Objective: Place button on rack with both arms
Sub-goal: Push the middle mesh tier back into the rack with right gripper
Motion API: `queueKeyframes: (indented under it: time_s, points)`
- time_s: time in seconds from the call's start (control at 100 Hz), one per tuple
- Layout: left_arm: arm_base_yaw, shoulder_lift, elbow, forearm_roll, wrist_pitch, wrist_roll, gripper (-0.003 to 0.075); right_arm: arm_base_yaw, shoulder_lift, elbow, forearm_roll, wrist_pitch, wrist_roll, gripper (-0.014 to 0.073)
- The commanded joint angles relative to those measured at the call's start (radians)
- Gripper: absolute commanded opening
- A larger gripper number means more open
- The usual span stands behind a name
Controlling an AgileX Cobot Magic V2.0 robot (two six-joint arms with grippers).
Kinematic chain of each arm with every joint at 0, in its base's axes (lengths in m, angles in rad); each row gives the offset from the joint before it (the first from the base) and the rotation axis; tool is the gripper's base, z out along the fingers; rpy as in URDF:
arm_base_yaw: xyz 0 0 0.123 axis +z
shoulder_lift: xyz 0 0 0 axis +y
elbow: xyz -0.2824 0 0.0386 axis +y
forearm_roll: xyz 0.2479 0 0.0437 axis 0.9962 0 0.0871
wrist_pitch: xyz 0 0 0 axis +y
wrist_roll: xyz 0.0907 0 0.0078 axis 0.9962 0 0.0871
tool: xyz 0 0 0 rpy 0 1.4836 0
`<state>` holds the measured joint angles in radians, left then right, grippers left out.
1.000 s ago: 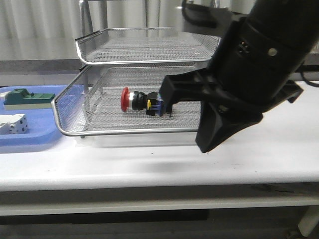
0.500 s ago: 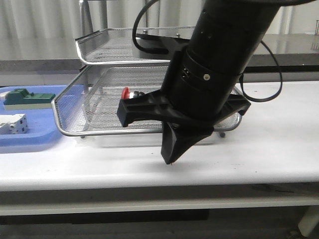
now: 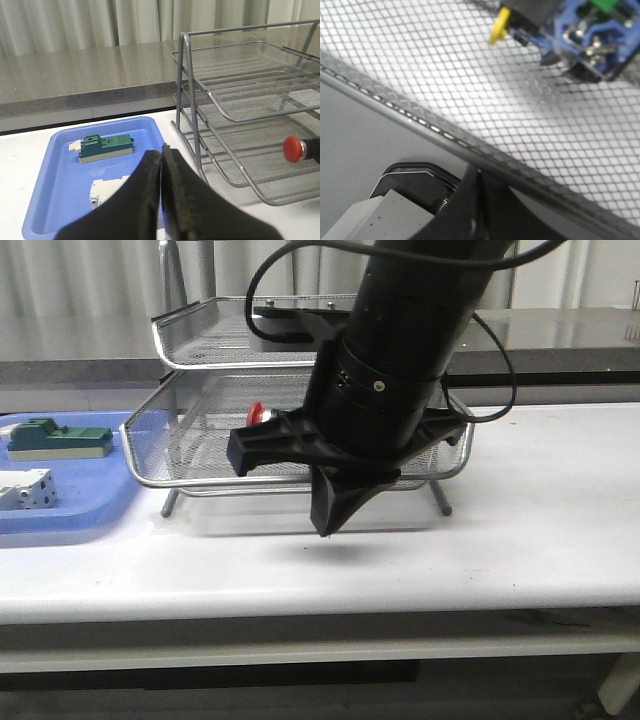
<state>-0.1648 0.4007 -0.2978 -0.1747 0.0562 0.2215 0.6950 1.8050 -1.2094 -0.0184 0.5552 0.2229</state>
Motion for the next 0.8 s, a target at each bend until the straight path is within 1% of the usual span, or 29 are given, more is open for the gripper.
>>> queueKeyframes:
  time_s: [0.0, 0.25, 0.42, 0.64, 0.79]
  points:
    - [0.003, 0.005, -0.03, -0.01, -0.08, -0.009, 0.0004, -0.035, -0.032, -0.062, -0.044, -0.054, -0.004, -0.007]
    - [0.003, 0.005, -0.03, -0.01, -0.08, -0.009, 0.0004, -0.121, 0.04, -0.168, -0.073, -0.054, -0.005, -0.007]
    - [0.003, 0.005, -0.03, -0.01, -0.08, -0.009, 0.0004, -0.158, 0.073, -0.228, -0.101, -0.052, -0.005, -0.007]
    - [0.003, 0.005, -0.03, -0.01, -0.08, -0.009, 0.0004, -0.17, 0.082, -0.254, -0.107, -0.028, -0.005, -0.007]
    - [0.003, 0.005, -0.03, -0.01, -0.08, -0.009, 0.0004, -0.165, 0.08, -0.254, -0.106, 0.027, -0.005, -0.007]
